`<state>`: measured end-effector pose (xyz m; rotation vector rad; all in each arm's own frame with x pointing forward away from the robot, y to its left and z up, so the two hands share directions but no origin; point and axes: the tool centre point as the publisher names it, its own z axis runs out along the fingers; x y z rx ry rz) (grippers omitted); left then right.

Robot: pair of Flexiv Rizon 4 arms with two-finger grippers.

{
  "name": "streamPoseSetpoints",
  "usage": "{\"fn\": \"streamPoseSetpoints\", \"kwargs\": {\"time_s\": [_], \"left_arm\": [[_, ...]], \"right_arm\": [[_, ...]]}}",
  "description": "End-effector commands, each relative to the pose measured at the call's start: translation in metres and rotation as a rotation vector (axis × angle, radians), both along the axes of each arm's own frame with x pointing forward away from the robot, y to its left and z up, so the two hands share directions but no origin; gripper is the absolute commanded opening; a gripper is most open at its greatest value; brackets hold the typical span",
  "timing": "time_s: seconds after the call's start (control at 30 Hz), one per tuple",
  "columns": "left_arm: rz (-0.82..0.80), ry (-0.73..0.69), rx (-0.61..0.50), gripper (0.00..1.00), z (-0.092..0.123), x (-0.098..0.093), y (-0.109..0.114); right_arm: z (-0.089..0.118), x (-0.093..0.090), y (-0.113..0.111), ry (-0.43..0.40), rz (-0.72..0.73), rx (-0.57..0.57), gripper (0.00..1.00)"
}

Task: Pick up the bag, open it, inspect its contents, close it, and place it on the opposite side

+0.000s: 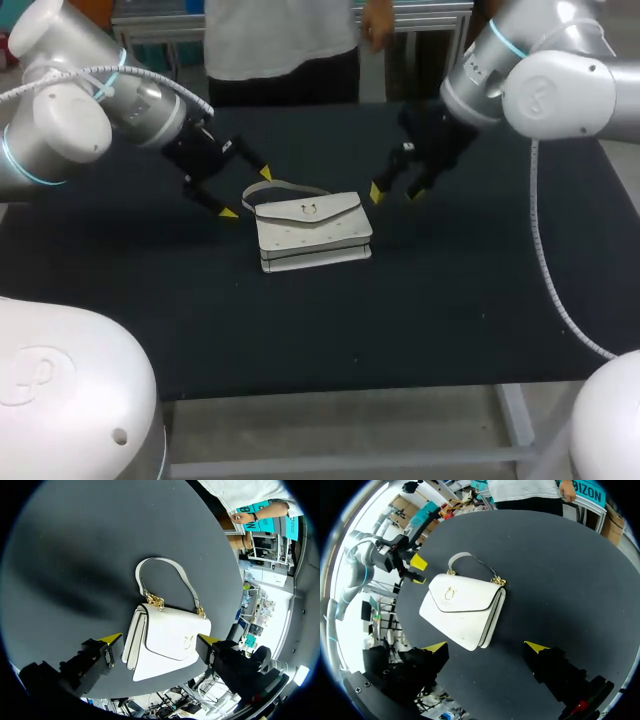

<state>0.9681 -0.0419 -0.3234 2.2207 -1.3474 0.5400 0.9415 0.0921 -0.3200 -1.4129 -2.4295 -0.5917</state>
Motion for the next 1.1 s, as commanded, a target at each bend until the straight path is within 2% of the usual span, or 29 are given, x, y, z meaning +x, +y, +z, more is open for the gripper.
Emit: {"fn": "streamPoseSetpoints", "kwargs": {"time_s": [0.03, 0.13, 0.3, 0.4, 0.57, 0.87, 1.1], "left_arm": [[0.0, 0.001, 0.001, 1.0, 0.0, 0.0, 0.0], [0.024, 0.016, -0.017, 1.0, -0.001, 0.002, -0.004], [0.158, 0.044, -0.045, 1.0, -0.009, -0.001, -0.012], [0.181, 0.057, -0.06, 1.0, -0.013, -0.003, -0.015], [0.185, 0.056, -0.065, 1.0, -0.016, -0.003, -0.017], [0.14, -0.007, -0.069, 1.0, -0.018, -0.009, -0.012], [0.105, -0.014, -0.092, 1.0, -0.026, -0.009, -0.006]], "right_arm": [[0.002, 0.003, 0.001, 0.044, 0.026, -0.025, 1.0], [0.002, 0.003, 0.001, 0.044, 0.026, -0.025, 1.0], [0.001, 0.004, 0.007, 0.175, -0.18, 0.047, 1.0], [0.0, 0.008, 0.007, 0.235, -0.265, 0.079, 1.0], [-0.005, 0.011, 0.012, 0.3, -0.378, 0.055, 1.0], [-0.006, 0.011, 0.014, 0.296, -0.455, 0.088, 1.0], [-0.02, 0.014, 0.032, 0.344, -0.438, 0.12, 1.0]]}}
